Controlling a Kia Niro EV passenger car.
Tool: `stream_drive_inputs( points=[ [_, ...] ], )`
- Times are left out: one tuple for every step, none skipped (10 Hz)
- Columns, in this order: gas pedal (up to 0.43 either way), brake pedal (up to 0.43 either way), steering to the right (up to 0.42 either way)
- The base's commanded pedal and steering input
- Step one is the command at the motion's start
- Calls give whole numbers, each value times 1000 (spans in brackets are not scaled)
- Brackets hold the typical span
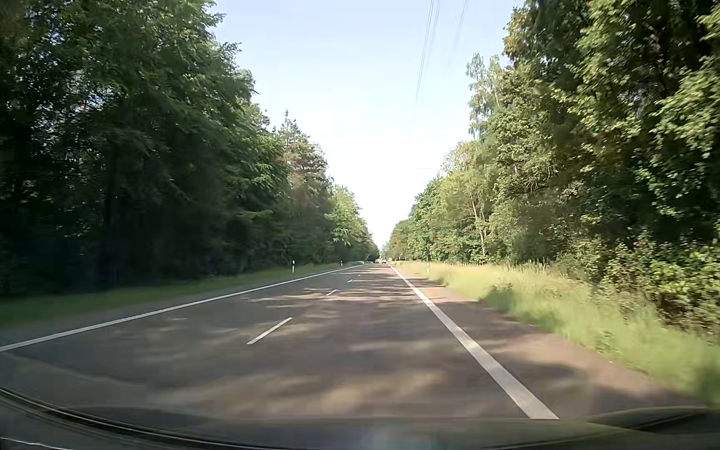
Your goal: Follow the waypoints while adhering to traffic rules and regulations
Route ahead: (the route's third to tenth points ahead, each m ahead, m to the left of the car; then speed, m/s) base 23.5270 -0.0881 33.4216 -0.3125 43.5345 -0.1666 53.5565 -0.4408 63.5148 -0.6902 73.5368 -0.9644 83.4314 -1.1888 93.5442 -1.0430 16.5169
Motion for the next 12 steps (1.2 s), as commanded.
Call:
stream_drive_inputs(
  points=[
    [138, 30, 0],
    [138, 30, 0],
    [138, 24, 0],
    [138, 30, 0],
    [138, 30, 0],
    [138, 30, 0],
    [138, 30, 0],
    [138, 30, 0],
    [138, 30, 0],
    [138, 30, 0],
    [138, 30, 0],
    [138, 30, 0]
  ],
)
